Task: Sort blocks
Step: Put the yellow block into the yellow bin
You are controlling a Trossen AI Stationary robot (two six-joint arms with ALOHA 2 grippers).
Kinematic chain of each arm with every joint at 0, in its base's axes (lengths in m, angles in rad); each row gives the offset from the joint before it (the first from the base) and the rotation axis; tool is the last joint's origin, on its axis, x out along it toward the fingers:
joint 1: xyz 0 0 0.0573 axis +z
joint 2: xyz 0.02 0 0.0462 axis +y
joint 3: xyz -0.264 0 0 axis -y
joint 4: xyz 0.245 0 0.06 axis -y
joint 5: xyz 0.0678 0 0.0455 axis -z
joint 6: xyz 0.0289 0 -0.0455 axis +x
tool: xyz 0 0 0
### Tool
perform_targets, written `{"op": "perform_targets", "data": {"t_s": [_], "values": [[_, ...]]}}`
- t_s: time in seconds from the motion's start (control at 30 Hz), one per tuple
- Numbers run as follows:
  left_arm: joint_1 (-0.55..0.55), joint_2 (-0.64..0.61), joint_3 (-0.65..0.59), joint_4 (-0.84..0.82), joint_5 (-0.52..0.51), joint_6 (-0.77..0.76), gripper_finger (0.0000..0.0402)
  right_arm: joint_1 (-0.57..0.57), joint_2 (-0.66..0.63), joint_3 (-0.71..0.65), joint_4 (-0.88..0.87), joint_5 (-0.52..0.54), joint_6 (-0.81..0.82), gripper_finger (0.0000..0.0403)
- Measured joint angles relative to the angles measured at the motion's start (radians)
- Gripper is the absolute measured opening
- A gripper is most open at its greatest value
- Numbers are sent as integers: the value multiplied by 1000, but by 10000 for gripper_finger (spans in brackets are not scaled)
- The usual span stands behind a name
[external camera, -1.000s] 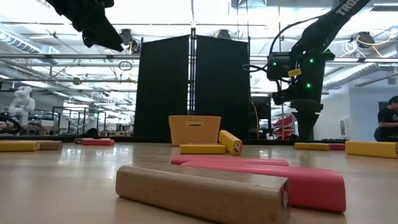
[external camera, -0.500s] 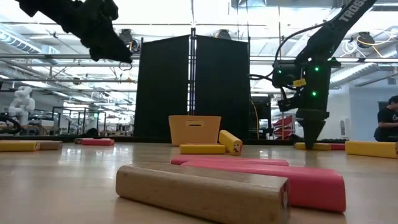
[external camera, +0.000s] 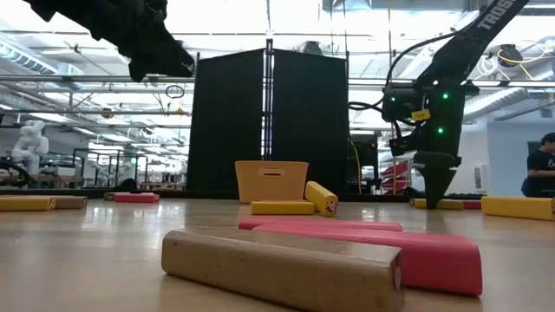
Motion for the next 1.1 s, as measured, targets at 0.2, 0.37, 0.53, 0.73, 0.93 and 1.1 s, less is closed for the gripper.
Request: {"op": "perform_targets", "data": {"t_s": [0.2,0.37,0.53,0.73,0.93,1.1], "values": [[-73,8,-105,266,-157,111,166,12,0,1,-7,4,3,69],[-82,8,-204,556,-150,236,166,13,-16,1,-21,-11,42,69],[-71,8,-215,623,-146,317,166,20,-86,44,-85,-58,122,69],[-65,8,-215,502,-153,256,166,56,-165,173,-106,-118,194,70],[-64,6,-215,291,-273,166,166,109,-77,424,-13,-118,248,69],[-64,-5,-215,291,-349,209,166,122,132,669,39,-104,211,71]]}}
